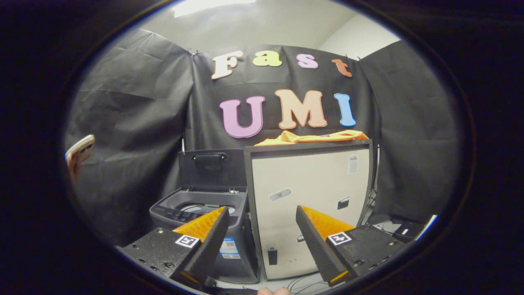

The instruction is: Put the clothes into the washing machine and then close the washing machine lid.

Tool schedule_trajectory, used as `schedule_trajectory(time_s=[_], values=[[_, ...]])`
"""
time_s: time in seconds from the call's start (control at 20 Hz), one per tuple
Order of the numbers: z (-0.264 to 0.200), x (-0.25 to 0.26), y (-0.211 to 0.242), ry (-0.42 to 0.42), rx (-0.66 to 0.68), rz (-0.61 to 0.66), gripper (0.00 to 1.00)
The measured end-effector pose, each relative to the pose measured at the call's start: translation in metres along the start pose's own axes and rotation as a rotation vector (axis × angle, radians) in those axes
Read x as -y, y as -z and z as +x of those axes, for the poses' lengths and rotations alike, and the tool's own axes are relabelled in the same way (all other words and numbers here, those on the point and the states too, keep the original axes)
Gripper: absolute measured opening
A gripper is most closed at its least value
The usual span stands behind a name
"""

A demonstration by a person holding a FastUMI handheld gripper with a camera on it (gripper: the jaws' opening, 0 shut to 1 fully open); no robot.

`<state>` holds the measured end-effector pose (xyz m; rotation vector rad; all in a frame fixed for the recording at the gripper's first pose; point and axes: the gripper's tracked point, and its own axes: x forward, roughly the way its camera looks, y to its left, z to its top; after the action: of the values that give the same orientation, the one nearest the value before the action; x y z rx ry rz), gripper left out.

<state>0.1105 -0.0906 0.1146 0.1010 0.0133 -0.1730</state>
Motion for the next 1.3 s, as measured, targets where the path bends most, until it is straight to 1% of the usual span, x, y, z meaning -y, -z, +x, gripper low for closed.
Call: schedule_trajectory(time_s=[0.25,0.35,0.5,0.75,1.05,1.3], values=[[0.045,0.017,-0.052,0.039,0.012,-0.018,0.98],[0.063,0.019,-0.064,0.038,-0.008,-0.006,0.98],[0.087,0.032,-0.084,0.058,-0.017,-0.008,0.98],[0.128,0.056,-0.120,0.103,-0.034,-0.074,0.98],[0.181,0.080,-0.138,0.128,-0.092,-0.098,0.98],[0.224,0.108,-0.131,0.182,-0.201,-0.137,0.98]])
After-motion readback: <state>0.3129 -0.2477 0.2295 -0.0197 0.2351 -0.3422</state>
